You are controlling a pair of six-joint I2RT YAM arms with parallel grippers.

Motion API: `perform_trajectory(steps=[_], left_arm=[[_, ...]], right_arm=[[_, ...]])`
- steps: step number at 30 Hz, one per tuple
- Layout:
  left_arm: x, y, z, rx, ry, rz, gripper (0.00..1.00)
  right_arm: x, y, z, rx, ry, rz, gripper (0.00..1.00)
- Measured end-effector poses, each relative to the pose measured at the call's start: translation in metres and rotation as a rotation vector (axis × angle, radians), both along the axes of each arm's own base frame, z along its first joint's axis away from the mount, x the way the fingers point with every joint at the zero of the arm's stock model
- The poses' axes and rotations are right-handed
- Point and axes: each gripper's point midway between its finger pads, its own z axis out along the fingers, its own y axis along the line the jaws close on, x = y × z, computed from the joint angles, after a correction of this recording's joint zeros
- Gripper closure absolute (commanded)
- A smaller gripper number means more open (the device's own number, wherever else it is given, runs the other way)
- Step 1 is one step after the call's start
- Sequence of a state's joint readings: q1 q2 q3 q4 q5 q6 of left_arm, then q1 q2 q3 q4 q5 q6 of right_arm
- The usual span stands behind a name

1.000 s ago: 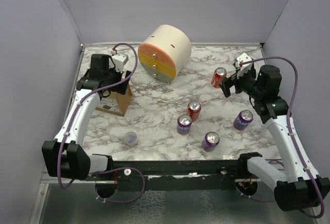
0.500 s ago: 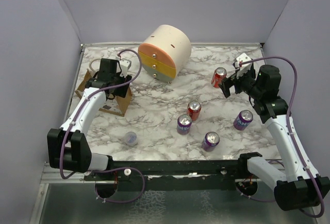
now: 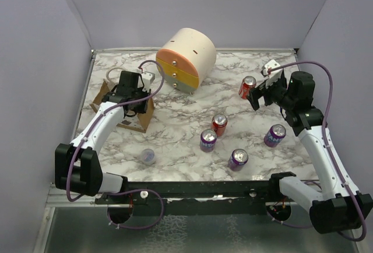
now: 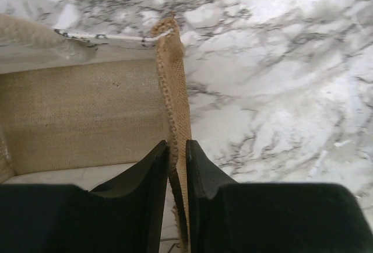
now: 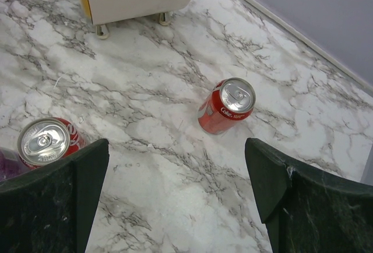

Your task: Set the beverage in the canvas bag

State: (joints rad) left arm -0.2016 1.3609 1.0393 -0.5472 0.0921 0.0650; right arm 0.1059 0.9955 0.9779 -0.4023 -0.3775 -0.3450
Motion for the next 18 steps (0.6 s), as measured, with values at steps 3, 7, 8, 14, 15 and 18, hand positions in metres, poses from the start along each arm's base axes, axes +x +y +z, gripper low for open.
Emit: perform_trajectory(steps=[3, 7, 8, 14, 15, 18], left_arm=[[-0.007, -0.027, 0.002, -0.076, 0.018, -0.046, 0.78], [-0.016, -0.065, 0.007, -0.184, 0.037, -0.105, 0.75], [-0.019, -0.078, 0.009, -0.211, 0.043, -0.127, 0.73], [-0.037, -0.145, 0.010, -0.306, 0.085, -0.267, 0.56], [-0.041, -0.158, 0.010, -0.325, 0.094, -0.295, 0.54], [-0.050, -0.183, 0.010, -0.358, 0.108, -0.354, 0.46]], right_arm=[[0.000, 0.003, -0.006, -0.011, 0.019, 0.028, 0.00], [-0.007, 0.016, -0.022, -0.028, 0.083, 0.137, 0.00], [-0.009, 0.019, -0.026, -0.032, 0.098, 0.165, 0.01], [-0.024, 0.036, -0.046, -0.038, 0.183, 0.307, 0.00], [-0.027, 0.038, -0.048, -0.036, 0.190, 0.325, 0.01], [-0.034, 0.046, -0.051, -0.041, 0.198, 0.378, 0.00]])
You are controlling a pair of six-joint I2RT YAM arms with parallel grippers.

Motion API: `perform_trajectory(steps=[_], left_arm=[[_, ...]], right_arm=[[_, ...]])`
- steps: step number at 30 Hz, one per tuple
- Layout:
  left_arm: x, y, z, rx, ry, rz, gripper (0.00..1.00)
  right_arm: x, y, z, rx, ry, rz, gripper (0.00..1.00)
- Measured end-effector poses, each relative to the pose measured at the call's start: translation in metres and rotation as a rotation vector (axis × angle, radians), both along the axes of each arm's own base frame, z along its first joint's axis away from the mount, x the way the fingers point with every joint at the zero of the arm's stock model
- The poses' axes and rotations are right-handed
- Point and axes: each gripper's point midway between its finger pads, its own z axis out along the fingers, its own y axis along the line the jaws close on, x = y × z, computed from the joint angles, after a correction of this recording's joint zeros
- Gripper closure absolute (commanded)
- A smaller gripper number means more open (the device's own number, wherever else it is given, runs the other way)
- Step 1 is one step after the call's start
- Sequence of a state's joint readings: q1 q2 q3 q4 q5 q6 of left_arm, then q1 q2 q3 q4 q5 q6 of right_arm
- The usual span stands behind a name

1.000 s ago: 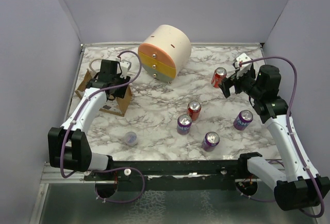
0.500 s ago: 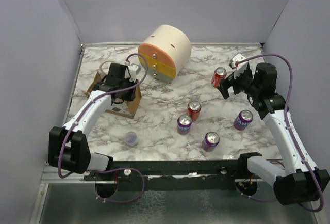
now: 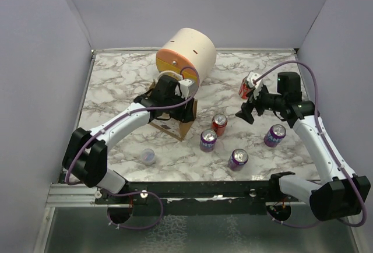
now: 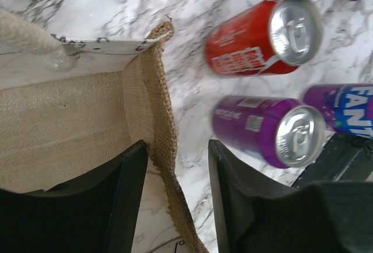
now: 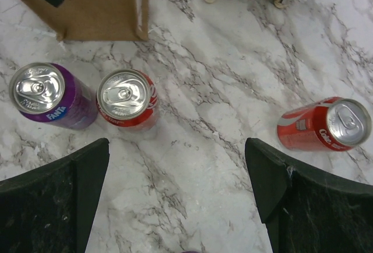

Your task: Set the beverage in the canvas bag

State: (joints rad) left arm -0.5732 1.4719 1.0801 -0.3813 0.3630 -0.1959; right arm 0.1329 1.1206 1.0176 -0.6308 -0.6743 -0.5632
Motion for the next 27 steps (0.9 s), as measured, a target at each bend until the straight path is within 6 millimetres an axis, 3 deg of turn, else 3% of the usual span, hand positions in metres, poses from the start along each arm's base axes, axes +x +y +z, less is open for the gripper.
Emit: perform_trajectory(steps=[4, 7, 11, 15, 22, 27], left_arm=[[-0.011, -0.027, 0.008, -0.070, 0.000, -0.069, 0.37], [-0.018, -0.042, 0.018, -0.130, -0.002, -0.123, 0.30], [-0.020, -0.047, 0.028, -0.159, -0.021, -0.166, 0.19], [-0.016, -0.046, 0.053, -0.160, -0.105, -0.210, 0.13], [-0.015, -0.025, 0.124, -0.154, -0.352, -0.270, 0.09], [0.007, 0.026, 0.161, -0.139, -0.474, -0.153, 0.09]], right_arm=[[-0.011, 0.015, -0.016, -0.025, 0.008, 0.087, 0.00], [-0.024, 0.024, -0.044, -0.050, 0.049, 0.145, 0.01], [-0.034, 0.030, -0.077, -0.073, 0.098, 0.187, 0.00], [-0.031, 0.039, -0.094, -0.090, 0.102, 0.208, 0.00], [-0.018, 0.056, -0.118, -0.119, 0.097, 0.229, 0.01], [-0.013, 0.065, -0.125, -0.113, 0.096, 0.238, 0.04]])
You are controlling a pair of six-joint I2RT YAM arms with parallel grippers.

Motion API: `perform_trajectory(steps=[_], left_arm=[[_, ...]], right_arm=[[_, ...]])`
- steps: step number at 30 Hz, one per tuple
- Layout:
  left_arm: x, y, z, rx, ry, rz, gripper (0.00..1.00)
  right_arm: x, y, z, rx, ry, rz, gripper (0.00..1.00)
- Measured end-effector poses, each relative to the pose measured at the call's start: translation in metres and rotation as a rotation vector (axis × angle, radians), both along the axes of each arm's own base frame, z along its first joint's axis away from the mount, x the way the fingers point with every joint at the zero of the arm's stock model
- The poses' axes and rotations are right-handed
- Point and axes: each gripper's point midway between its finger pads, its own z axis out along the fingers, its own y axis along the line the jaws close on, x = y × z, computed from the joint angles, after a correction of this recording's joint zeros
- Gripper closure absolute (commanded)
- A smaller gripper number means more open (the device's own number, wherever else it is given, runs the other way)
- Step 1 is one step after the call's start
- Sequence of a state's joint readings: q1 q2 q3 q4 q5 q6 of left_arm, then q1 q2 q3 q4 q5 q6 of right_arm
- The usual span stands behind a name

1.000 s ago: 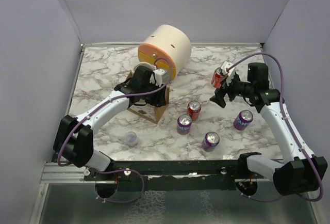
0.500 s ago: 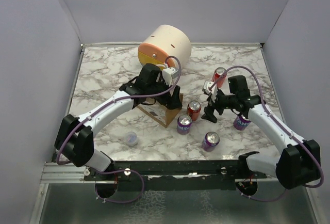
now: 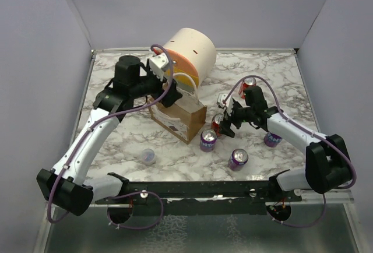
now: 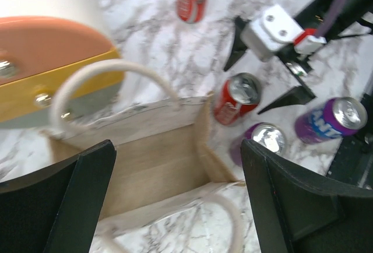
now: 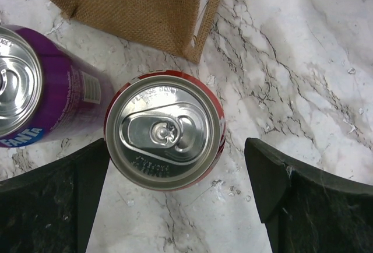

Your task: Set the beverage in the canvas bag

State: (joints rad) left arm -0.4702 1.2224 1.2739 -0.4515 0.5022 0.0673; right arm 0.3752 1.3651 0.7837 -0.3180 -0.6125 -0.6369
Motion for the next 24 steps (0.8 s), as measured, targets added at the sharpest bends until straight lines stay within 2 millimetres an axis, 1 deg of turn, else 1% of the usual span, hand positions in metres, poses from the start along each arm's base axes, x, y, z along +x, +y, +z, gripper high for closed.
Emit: perform_trajectory(steps=[1, 2, 3, 5, 8, 9, 11, 13, 16, 20, 23, 24], left_arm=[[0.006, 0.013, 0.004, -0.004, -0.011, 0.039, 0.09], [0.007, 0.016, 0.005, -0.005, -0.011, 0.049, 0.09], [0.017, 0.036, 0.009, -0.006, -0.023, 0.117, 0.08], [0.026, 0.056, 0.009, 0.001, -0.029, 0.196, 0.07], [0.037, 0.087, -0.003, 0.037, -0.025, 0.326, 0.06], [0.040, 0.092, -0.007, 0.048, -0.021, 0.350, 0.06], [0.046, 0.106, -0.021, 0.085, -0.001, 0.418, 0.06], [0.050, 0.115, -0.033, 0.118, 0.025, 0.462, 0.06], [0.059, 0.126, -0.051, 0.164, 0.069, 0.506, 0.07], [0.067, 0.128, -0.079, 0.223, 0.142, 0.503, 0.11], [0.075, 0.126, -0.095, 0.266, 0.199, 0.477, 0.15], [0.077, 0.125, -0.098, 0.273, 0.209, 0.469, 0.17]], right_arm=[[0.001, 0.003, -0.001, 0.003, 0.000, 0.003, 0.06], [0.002, 0.004, -0.002, 0.004, 0.002, 0.003, 0.08], [0.002, 0.005, -0.004, 0.005, 0.007, 0.004, 0.09], [0.003, 0.009, -0.006, 0.007, 0.018, 0.005, 0.11], [0.005, 0.012, -0.006, 0.014, 0.025, 0.003, 0.15], [0.006, 0.013, -0.004, 0.017, 0.024, 0.001, 0.16], [0.009, 0.015, 0.000, 0.026, 0.022, -0.005, 0.18], [0.010, 0.016, 0.003, 0.032, 0.021, -0.009, 0.23], [0.011, 0.018, 0.005, 0.042, 0.027, -0.015, 0.34], [0.011, 0.019, 0.007, 0.051, 0.035, -0.021, 0.50], [0.010, 0.019, 0.009, 0.052, 0.050, -0.030, 0.63], [0.011, 0.019, 0.010, 0.053, 0.054, -0.034, 0.68]])
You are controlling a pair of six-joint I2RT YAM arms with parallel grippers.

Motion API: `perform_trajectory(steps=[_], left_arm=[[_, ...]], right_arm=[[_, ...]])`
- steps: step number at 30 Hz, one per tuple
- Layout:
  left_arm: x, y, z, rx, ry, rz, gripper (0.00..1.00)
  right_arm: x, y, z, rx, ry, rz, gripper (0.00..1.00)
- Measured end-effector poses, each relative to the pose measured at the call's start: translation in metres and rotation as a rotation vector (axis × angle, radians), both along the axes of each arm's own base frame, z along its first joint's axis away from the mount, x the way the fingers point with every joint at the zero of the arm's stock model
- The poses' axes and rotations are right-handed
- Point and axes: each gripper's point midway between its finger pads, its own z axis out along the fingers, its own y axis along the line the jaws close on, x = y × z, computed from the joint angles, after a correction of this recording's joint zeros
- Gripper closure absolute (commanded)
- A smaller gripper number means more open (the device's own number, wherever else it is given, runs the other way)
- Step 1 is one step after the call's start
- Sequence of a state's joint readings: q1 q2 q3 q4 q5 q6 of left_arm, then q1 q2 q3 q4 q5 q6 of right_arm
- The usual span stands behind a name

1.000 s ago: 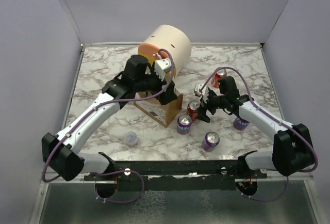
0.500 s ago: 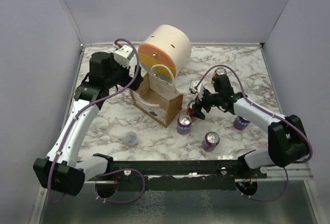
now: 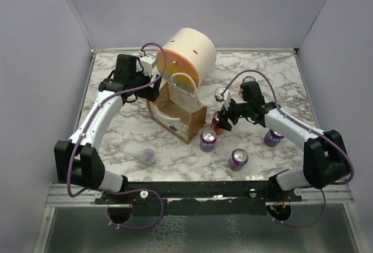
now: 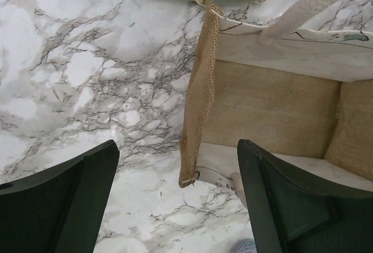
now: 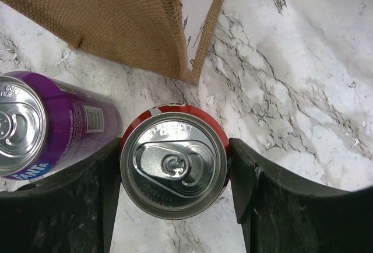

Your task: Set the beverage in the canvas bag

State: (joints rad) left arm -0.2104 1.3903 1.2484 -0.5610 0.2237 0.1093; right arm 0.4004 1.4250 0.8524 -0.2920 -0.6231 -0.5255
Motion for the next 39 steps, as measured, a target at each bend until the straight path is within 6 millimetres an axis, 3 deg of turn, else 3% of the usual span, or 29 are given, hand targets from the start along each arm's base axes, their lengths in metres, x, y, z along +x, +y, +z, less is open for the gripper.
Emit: perform_trajectory(steps=[6, 14, 22, 25, 29, 33, 39], left_arm=[[0.003, -0.008, -0.014, -0.001, 0.071, -0.052, 0.29], [0.004, -0.013, -0.029, -0.003, 0.116, -0.089, 0.53], [-0.002, -0.026, -0.029, -0.072, 0.129, -0.123, 0.71], [-0.011, -0.029, -0.034, -0.099, 0.149, -0.134, 0.78], [-0.021, -0.033, -0.036, -0.130, 0.163, -0.146, 0.82], [-0.032, -0.038, -0.034, -0.173, 0.179, -0.155, 0.83], [-0.054, -0.043, -0.036, -0.234, 0.221, -0.160, 0.83]], right_arm=[[0.005, 0.000, 0.026, 0.013, -0.024, -0.027, 0.86], [0.030, 0.014, 0.131, 0.111, -0.185, -0.032, 0.99], [0.012, 0.045, 0.196, 0.218, -0.240, 0.081, 0.99], [0.006, 0.057, 0.204, 0.239, -0.234, 0.129, 0.99], [0.000, 0.070, 0.196, 0.246, -0.191, 0.180, 0.99], [-0.004, 0.081, 0.183, 0.238, -0.140, 0.213, 0.99], [-0.009, 0.102, 0.180, 0.242, -0.112, 0.272, 0.99]])
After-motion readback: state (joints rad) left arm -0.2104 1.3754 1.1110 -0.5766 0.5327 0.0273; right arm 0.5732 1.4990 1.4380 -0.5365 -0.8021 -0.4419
